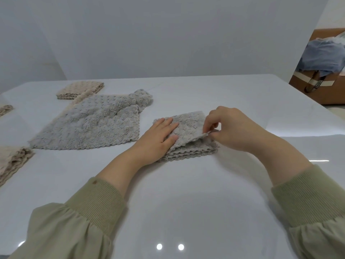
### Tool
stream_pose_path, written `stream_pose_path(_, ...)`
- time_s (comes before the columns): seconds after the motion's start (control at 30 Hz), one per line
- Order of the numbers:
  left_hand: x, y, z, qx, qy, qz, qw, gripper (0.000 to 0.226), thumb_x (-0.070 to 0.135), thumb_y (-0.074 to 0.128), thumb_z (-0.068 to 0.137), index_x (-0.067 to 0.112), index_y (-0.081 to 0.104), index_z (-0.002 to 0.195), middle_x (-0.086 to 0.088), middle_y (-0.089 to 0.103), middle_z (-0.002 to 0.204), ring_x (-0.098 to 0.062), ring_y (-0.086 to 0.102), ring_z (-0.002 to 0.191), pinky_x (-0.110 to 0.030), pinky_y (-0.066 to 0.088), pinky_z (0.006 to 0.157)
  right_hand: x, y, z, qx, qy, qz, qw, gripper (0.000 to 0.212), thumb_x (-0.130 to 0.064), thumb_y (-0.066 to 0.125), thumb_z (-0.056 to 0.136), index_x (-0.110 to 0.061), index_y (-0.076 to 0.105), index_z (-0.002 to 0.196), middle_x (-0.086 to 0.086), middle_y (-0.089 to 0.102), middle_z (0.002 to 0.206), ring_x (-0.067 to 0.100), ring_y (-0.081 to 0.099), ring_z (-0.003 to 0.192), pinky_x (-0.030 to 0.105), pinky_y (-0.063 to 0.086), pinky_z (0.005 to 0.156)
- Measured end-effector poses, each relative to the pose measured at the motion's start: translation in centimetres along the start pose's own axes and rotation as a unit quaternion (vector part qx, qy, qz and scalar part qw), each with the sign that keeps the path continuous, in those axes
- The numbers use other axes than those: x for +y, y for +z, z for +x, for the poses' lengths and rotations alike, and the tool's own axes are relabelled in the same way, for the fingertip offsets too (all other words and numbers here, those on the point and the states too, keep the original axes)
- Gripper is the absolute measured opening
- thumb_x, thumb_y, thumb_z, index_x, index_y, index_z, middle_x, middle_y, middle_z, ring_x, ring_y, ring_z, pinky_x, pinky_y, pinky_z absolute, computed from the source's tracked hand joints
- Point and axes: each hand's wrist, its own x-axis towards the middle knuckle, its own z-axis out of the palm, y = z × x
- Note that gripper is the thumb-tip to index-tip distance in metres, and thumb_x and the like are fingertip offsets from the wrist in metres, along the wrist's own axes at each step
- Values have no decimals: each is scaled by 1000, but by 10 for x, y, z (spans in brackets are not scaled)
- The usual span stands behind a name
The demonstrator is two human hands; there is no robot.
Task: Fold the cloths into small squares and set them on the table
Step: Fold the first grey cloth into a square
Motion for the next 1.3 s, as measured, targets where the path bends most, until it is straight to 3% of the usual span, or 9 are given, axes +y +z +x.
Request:
stream_pose_path(0.23,-2,-5,-1,-31,9,-1,999,53,38,36,100,28,19,149,11,4,158,-4,-6,144,-18,-4,111,4,5,0,-93,28,-34,995,21,-4,67,78,-23,75,80,-3,68,82,12,58,79,13,41,63)
stream_pose_path(0.4,-5,-8,-3,-56,14,26,998,57,39,35,100,28,14,151,11,-2,158,-5,-10,144,-19,-6,111,1,4,-3,-115,31,-28,993,3,-21,72,76,-24,74,78,-8,66,81,8,59,79,21,46,69)
stream_pose_path(0.47,-5,-8,-2,-60,14,33,998,57,39,35,100,28,12,151,10,-3,159,-6,-11,144,-20,-7,111,-1,5,-4,-123,28,-28,992,10,-28,76,71,-24,73,79,-10,63,79,7,58,79,23,47,70)
stream_pose_path(0.7,-4,-11,-3,-82,17,43,996,61,42,37,98,29,9,151,10,-7,158,-7,-13,144,-20,-6,110,2,6,1,-100,27,-82,991,16,-5,70,75,-20,73,80,-4,64,84,14,57,82,20,39,69)
stream_pose_path(0.8,-2,-12,-3,-60,12,47,997,62,42,45,96,30,17,150,8,1,159,-9,-7,145,-29,-1,117,2,6,1,-103,26,-93,990,20,-1,66,76,-19,74,81,-2,66,87,14,58,84,21,40,72)
stream_pose_path(0.87,0,-13,-4,9,36,51,998,57,38,58,90,28,39,142,4,24,155,-15,9,145,-36,11,118,2,7,1,-111,25,-98,989,23,0,64,77,-19,75,84,-2,67,89,14,59,86,20,41,73)
stream_pose_path(0.97,9,-15,-9,110,115,32,987,22,27,75,78,25,70,100,7,59,113,-13,44,116,-26,33,100,3,9,2,-114,26,-92,989,23,-1,63,77,-19,76,85,-2,70,91,12,59,84,19,40,72)
stream_pose_path(1.07,17,-18,-16,79,109,2,991,11,31,78,73,27,69,77,13,59,87,-2,52,87,-24,42,79,4,9,1,-110,27,-79,990,22,-2,64,78,-20,76,86,-2,70,91,11,58,82,19,40,72)
stream_pose_path(1.3,13,-30,-26,11,85,-9,996,27,21,82,66,39,61,66,13,64,90,-5,58,87,-31,46,83,6,8,1,-102,26,-72,992,20,-1,65,78,-19,73,82,-12,55,70,10,53,73,7,33,58)
